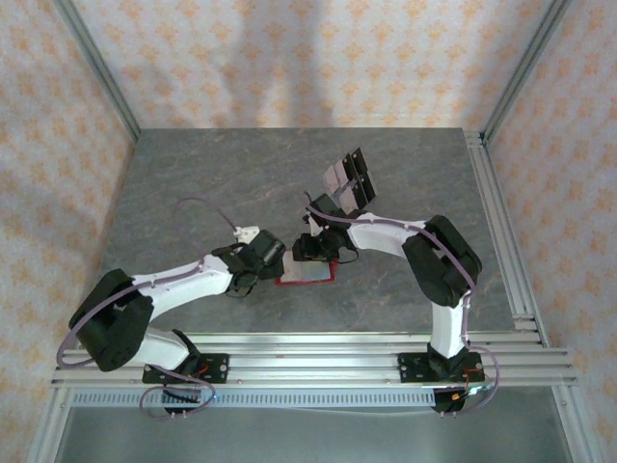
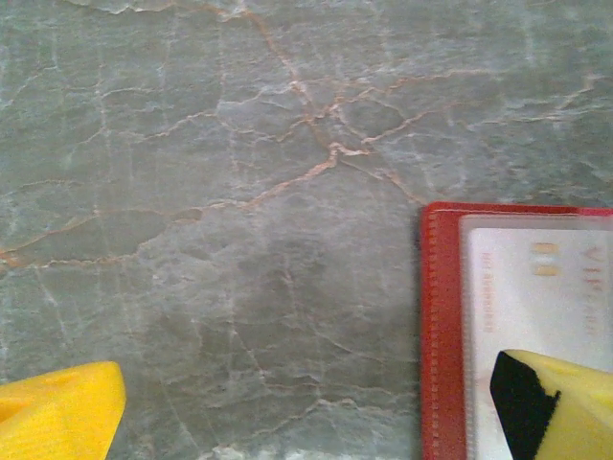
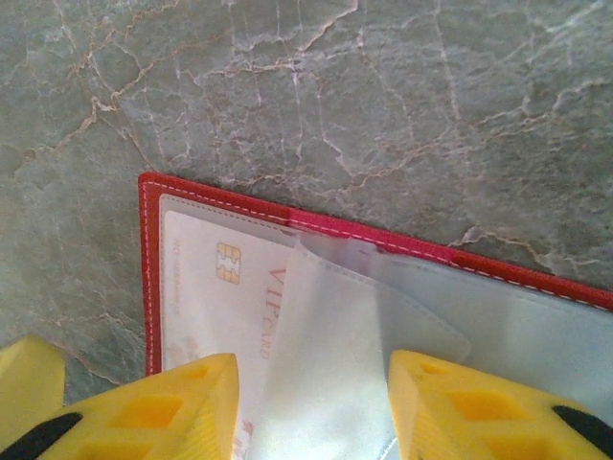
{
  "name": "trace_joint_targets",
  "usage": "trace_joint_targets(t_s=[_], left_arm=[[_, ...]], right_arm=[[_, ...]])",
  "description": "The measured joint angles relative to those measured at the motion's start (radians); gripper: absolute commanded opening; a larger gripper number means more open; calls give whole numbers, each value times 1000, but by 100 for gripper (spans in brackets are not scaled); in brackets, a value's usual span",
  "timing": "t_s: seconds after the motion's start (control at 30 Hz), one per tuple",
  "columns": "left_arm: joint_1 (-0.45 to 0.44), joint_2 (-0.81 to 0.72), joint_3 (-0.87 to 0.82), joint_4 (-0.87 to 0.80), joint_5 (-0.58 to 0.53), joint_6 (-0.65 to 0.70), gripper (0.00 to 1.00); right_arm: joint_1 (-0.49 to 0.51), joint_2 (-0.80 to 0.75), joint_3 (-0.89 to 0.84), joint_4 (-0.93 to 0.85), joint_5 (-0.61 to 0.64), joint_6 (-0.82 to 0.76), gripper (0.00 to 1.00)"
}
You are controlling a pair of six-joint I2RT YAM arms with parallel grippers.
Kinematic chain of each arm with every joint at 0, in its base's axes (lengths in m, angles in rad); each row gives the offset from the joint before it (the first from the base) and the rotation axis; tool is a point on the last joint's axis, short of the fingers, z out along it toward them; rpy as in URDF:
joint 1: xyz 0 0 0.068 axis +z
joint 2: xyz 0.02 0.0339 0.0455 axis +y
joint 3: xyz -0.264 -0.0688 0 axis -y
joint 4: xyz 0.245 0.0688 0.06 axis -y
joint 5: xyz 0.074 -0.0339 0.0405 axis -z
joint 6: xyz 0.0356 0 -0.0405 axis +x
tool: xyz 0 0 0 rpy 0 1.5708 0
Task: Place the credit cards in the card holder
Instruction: Flip over the card slot on the card holder.
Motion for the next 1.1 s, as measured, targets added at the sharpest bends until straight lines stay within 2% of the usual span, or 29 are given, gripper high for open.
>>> trace_joint_targets(t_s=[0.2,0.47,1.1], left_arm=[[-71,-50,-14,55,31,-1,100],[-145,-13,-12,110,42,-1,100],[-170,138,37,138,8,-1,100]], right_arm=[[0,0,-4,15,-8,16,45],[0,0,-6,20,-11,24,45],[0,0,-15,39,-19,24,44]])
